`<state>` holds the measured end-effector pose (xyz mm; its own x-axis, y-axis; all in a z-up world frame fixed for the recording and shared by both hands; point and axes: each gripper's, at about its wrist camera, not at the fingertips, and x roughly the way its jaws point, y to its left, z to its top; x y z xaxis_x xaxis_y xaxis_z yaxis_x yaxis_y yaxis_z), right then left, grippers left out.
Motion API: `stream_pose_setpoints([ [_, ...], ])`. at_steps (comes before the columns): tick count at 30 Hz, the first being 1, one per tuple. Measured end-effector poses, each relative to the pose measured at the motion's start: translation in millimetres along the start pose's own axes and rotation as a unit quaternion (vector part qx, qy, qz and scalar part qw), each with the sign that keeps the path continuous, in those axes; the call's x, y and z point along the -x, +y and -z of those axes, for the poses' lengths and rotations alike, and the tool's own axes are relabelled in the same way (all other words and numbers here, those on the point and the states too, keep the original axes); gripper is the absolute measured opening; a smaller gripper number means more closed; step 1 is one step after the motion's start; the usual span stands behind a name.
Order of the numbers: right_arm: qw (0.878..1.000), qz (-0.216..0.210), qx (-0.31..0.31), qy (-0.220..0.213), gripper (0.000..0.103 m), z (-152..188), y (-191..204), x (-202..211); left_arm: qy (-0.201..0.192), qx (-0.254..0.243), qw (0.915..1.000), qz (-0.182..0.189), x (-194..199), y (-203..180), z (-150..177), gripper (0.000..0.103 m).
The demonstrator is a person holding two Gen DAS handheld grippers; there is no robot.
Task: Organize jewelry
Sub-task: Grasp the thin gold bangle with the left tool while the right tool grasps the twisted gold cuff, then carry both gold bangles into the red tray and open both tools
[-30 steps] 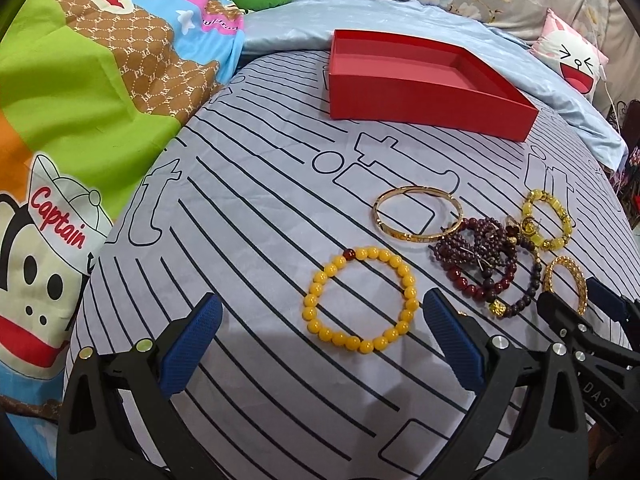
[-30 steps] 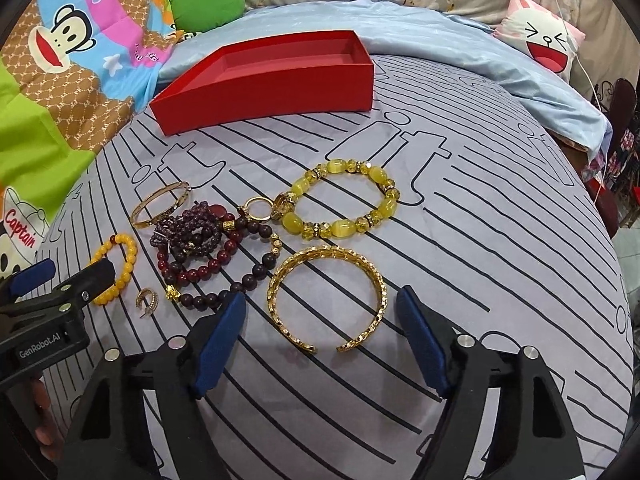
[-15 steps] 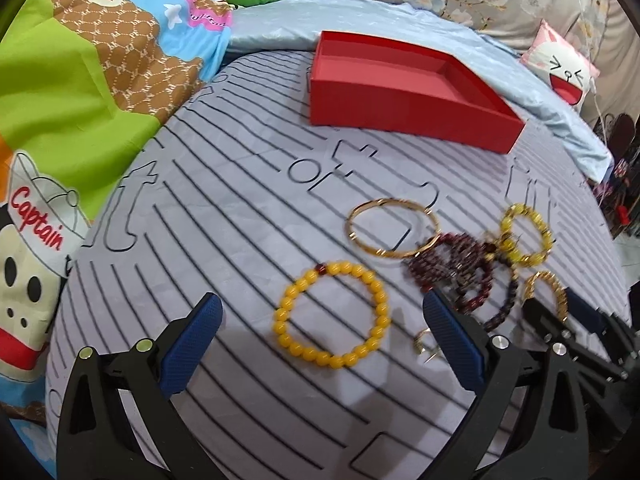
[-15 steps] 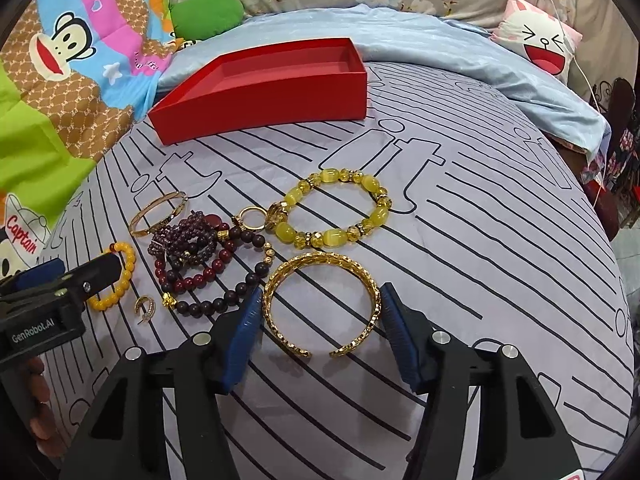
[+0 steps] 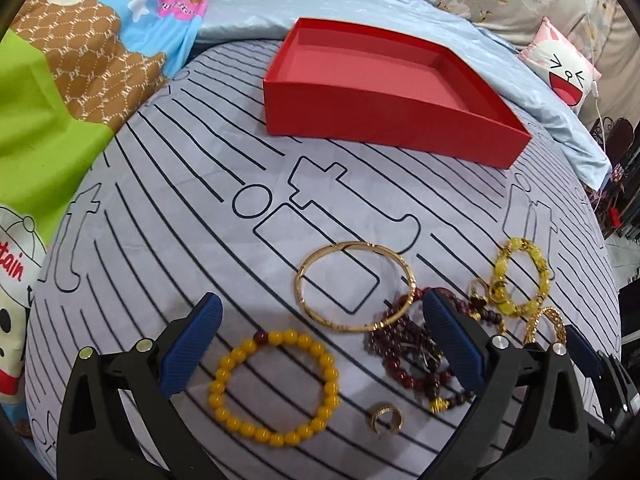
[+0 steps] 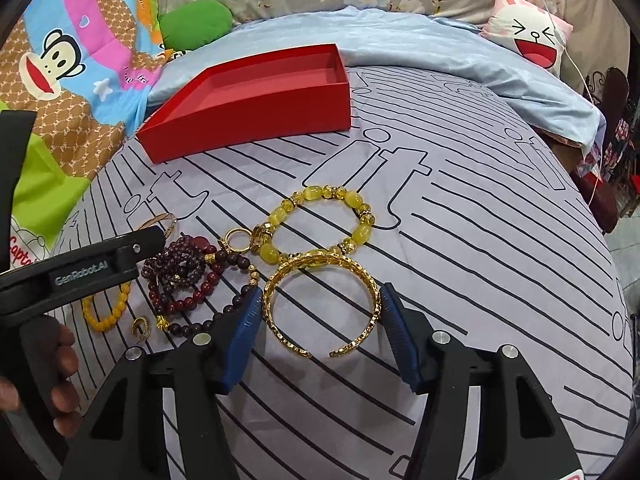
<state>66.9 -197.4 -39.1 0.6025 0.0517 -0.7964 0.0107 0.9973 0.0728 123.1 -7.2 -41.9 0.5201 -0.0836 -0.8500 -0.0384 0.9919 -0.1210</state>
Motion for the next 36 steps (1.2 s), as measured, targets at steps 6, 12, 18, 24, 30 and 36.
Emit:
stream_pose_setpoints([
  [6, 1.000, -0.002, -0.006, 0.006, 0.058, -3, -2, -7, 0.002, -0.017, 0.9998, -0.006, -6, -3, -1, 0.090],
  [12, 1.000, -0.002, -0.004, 0.006, 0.058, -4, -1, -7, -0.008, -0.035, 0.9993, 0.015, -3, -10, 0, 0.071],
  [18, 1.000, -0.001, -0.003, 0.006, 0.058, -4, -1, -7, -0.009, -0.037, 0.9986, 0.035, 1, -10, 1, 0.059],
  [24, 1.000, 0.000, -0.004, -0.002, 0.058, -3, -1, 1, -0.008, -0.031, 0.9987, 0.040, 9, -7, 3, 0.059],
  [30, 1.000, -0.004, 0.001, -0.023, 0.058, -9, 2, 19, -0.021, -0.038, 0.9985, 0.034, 26, -7, 3, 0.059],
  [36, 0.999, -0.016, 0.012, -0.047, 0.058, -22, 11, 37, -0.042, -0.047, 0.9976, 0.028, 49, -9, -5, 0.059],
])
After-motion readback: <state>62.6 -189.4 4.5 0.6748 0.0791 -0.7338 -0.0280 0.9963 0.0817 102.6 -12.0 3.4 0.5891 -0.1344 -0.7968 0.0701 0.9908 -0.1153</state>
